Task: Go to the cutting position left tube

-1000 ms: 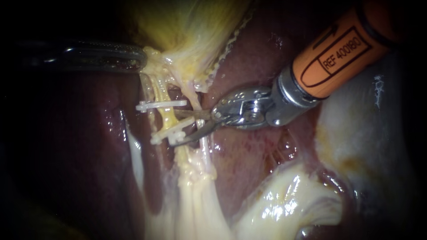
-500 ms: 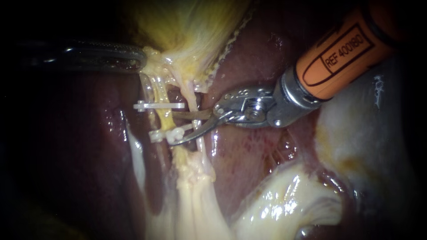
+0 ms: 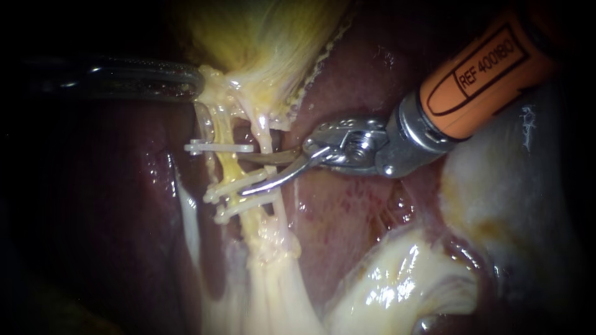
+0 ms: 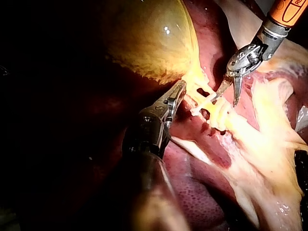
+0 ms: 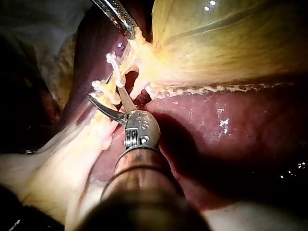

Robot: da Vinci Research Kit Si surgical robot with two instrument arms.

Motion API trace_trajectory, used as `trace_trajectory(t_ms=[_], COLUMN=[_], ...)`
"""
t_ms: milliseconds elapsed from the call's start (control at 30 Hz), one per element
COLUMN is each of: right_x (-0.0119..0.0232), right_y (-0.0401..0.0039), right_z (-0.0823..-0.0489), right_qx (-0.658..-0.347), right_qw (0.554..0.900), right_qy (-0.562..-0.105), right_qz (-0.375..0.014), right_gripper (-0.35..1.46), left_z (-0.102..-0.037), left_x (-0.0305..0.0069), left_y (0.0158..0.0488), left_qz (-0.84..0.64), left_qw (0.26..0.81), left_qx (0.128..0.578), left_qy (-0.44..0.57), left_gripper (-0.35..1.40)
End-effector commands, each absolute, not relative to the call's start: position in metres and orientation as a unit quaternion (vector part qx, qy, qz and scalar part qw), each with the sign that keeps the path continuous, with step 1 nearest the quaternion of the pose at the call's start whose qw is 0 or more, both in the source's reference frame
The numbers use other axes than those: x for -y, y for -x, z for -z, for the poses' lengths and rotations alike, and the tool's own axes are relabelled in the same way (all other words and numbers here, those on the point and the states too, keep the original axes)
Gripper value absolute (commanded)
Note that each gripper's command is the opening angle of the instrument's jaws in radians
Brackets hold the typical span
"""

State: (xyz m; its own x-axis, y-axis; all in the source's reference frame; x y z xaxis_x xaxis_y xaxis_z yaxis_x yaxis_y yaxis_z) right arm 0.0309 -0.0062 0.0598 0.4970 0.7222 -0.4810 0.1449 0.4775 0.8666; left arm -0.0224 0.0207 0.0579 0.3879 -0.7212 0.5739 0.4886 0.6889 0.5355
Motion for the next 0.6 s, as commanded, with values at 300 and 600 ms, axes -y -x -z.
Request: trace_trajectory(t_ms=[300, 600], right_x=[0.0062, 0.0076], right_y=[-0.0324, -0.0344], right_z=[-0.0602, -0.0616], right_qx=[-0.470, -0.466], right_qw=[0.707, 0.701], right_qy=[-0.483, -0.488], right_qz=[-0.217, -0.231], right_gripper=[1.29, 1.27], left_z=[-0.0579, -0.0580], left_x=[-0.0207, -0.0207], left_y=[0.0225, 0.0225], left_qz=[0.369, 0.369], left_qw=[0.821, 0.821], left_qx=[0.413, 0.413], left_qy=[-0.141, -0.141], left_gripper=[-0.35, -0.35])
